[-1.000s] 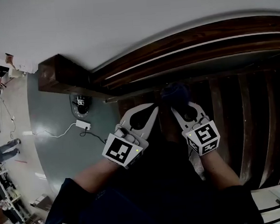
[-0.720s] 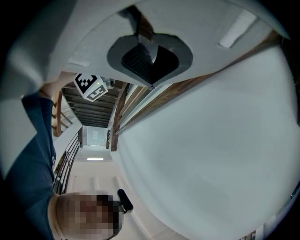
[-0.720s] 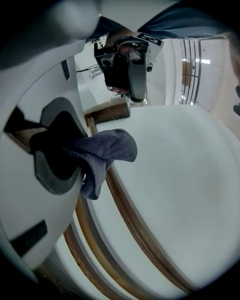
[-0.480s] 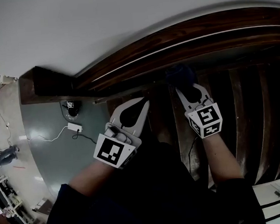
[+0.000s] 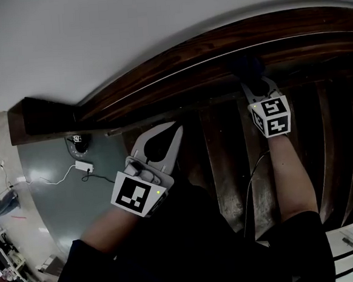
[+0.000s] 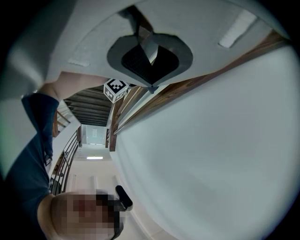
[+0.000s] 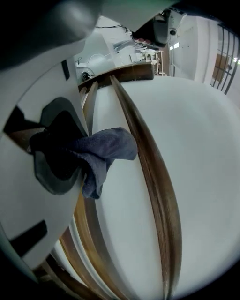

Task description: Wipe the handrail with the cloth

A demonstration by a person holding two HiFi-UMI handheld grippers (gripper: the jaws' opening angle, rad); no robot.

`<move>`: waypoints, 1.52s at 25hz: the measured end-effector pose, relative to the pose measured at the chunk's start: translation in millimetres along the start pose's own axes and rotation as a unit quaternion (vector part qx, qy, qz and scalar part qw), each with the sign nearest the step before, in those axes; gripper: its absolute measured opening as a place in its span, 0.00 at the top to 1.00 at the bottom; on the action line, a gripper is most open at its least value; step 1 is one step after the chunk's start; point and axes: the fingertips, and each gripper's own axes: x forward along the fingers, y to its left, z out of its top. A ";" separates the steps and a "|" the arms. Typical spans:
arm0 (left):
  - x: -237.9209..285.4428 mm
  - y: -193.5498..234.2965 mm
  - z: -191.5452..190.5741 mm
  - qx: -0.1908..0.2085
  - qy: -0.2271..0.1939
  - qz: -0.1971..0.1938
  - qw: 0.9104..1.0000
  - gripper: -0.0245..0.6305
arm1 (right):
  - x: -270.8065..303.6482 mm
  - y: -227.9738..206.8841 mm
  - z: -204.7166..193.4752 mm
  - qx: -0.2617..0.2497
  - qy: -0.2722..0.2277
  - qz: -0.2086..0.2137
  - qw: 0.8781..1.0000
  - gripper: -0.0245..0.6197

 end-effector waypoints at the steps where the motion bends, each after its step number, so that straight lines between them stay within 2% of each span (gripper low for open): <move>1: 1.7 -1.0 -1.4 0.000 0.001 0.000 1.000 0.96 | 4.2 -9.4 0.4 -0.006 0.004 -0.005 1.000 0.83; 11: -0.3 -5.9 -9.6 -0.001 0.008 0.004 1.000 0.96 | 34.7 -73.6 5.0 -0.053 0.049 -0.058 0.996 0.82; 15: -3.5 -1.2 -12.9 -0.006 0.011 0.006 1.000 0.96 | 51.0 -81.1 -4.2 -0.062 0.079 -0.063 0.993 0.83; 21: -11.7 12.0 -19.2 -0.014 0.006 0.024 1.000 0.96 | 65.8 -79.3 -6.2 -0.078 0.098 -0.073 0.989 0.82; 26: -20.8 25.5 -25.6 -0.024 0.003 0.042 0.999 0.96 | 82.9 -53.2 -7.1 -0.087 0.108 -0.052 0.989 0.82; 38: -48.1 66.0 -36.9 -0.050 -0.022 0.082 0.995 0.96 | 145.0 51.3 -13.7 -0.132 0.129 0.015 0.983 0.82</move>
